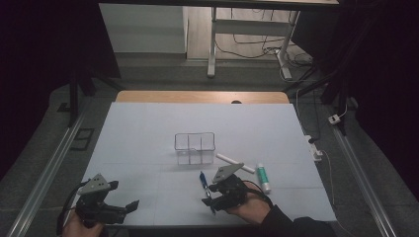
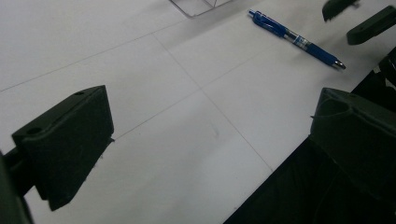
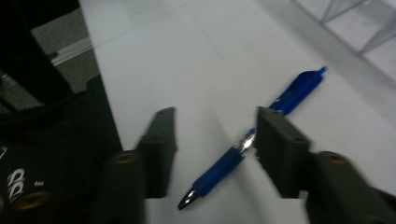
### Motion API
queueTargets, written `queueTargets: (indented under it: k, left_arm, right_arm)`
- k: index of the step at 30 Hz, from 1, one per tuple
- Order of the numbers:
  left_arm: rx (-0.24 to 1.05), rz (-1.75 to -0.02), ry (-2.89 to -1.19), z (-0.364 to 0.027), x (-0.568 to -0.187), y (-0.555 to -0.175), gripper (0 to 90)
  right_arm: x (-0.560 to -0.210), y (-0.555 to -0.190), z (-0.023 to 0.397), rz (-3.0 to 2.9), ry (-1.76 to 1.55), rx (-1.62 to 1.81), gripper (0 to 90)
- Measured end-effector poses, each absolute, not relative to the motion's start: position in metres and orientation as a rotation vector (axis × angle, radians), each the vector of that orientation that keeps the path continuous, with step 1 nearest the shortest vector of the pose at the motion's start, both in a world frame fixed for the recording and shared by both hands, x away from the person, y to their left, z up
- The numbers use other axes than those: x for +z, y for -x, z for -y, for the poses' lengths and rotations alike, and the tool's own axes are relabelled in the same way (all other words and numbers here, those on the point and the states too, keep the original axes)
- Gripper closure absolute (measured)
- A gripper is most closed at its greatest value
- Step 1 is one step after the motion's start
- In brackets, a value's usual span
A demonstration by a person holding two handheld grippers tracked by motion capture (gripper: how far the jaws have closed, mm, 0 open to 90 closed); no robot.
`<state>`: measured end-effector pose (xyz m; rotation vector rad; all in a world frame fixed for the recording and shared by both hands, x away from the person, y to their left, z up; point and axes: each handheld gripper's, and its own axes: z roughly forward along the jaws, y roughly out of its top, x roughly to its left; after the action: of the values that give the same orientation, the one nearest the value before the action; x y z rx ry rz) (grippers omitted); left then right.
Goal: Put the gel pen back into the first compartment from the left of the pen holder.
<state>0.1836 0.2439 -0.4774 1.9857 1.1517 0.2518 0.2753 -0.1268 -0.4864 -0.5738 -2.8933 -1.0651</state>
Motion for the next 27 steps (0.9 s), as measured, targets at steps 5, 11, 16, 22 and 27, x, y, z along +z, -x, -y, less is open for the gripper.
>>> queueTargets:
  k: [5, 11, 16, 22, 27]
  left_arm:
    - [0.250, -1.155, -1.992, -0.243, -0.478, -0.184, 0.0]
    - [0.248, -1.152, -1.997, -0.243, -0.478, -0.184, 0.0]
    - [0.249, -1.150, -1.999, -0.242, -0.478, -0.184, 0.0]
    - [0.249, -1.149, -1.999, -0.242, -0.478, -0.184, 0.0]
    - [0.250, -1.149, -2.000, -0.242, -0.478, -0.184, 0.0]
  right_arm:
    - [-0.497, -0.273, 0.122, 2.907, 0.472, -0.974, 84.3]
    - [-0.505, -0.271, 0.117, 2.922, 0.435, -0.915, 89.7]
    - [-0.511, -0.269, 0.116, 2.929, 0.419, -0.890, 89.7]
    - [-0.513, -0.271, 0.119, 2.926, 0.444, -0.860, 89.7]
    - [-0.513, -0.273, 0.124, 2.924, 0.467, -0.853, 89.7]
